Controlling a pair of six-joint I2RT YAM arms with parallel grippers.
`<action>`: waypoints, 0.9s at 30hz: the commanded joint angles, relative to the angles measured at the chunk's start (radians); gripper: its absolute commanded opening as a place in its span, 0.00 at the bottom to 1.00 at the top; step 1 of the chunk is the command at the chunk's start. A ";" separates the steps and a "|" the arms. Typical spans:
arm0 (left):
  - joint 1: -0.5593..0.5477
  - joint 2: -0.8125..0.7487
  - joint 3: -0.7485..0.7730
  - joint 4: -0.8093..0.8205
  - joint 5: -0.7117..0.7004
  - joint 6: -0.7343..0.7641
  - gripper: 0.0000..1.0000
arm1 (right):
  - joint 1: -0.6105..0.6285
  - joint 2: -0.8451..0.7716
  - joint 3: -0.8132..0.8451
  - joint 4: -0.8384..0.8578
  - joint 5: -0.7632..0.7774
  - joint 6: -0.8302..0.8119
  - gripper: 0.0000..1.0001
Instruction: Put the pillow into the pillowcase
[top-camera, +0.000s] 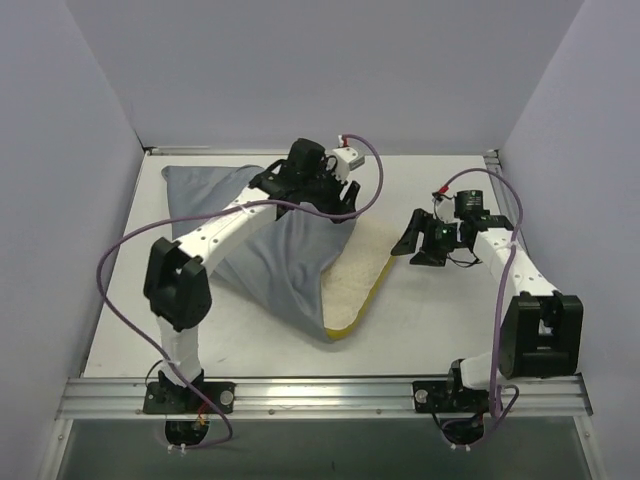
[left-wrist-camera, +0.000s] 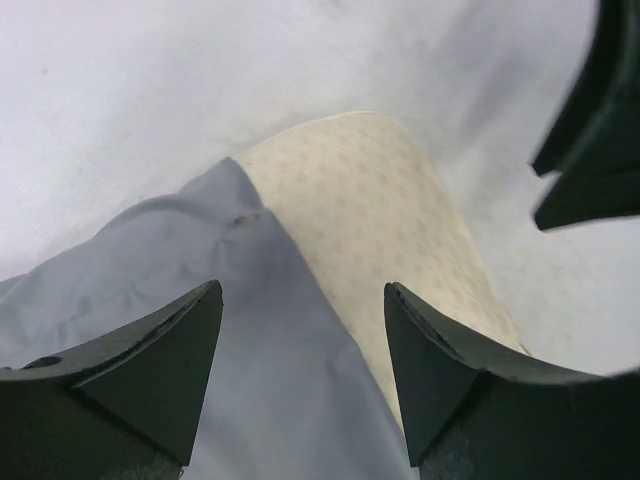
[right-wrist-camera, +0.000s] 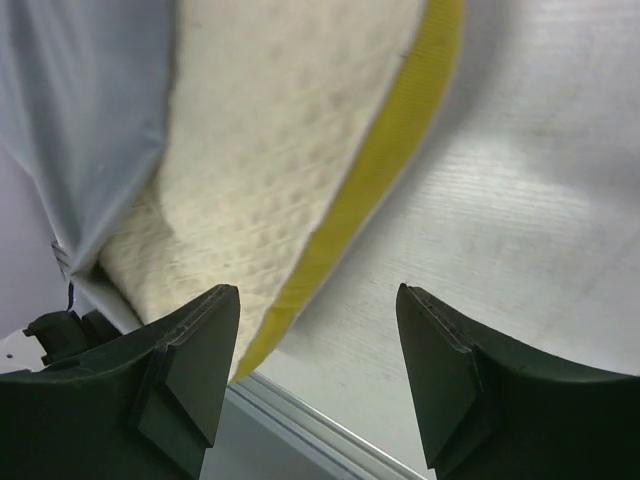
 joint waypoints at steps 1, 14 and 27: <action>-0.014 0.146 0.171 0.044 -0.138 -0.002 0.74 | -0.026 0.070 -0.013 -0.047 -0.013 0.002 0.64; -0.021 0.350 0.229 0.041 -0.140 -0.011 0.50 | 0.019 0.291 0.033 0.154 -0.078 0.123 0.72; -0.027 0.428 0.389 0.021 0.119 -0.125 0.00 | 0.173 0.429 0.050 0.428 -0.222 0.292 0.09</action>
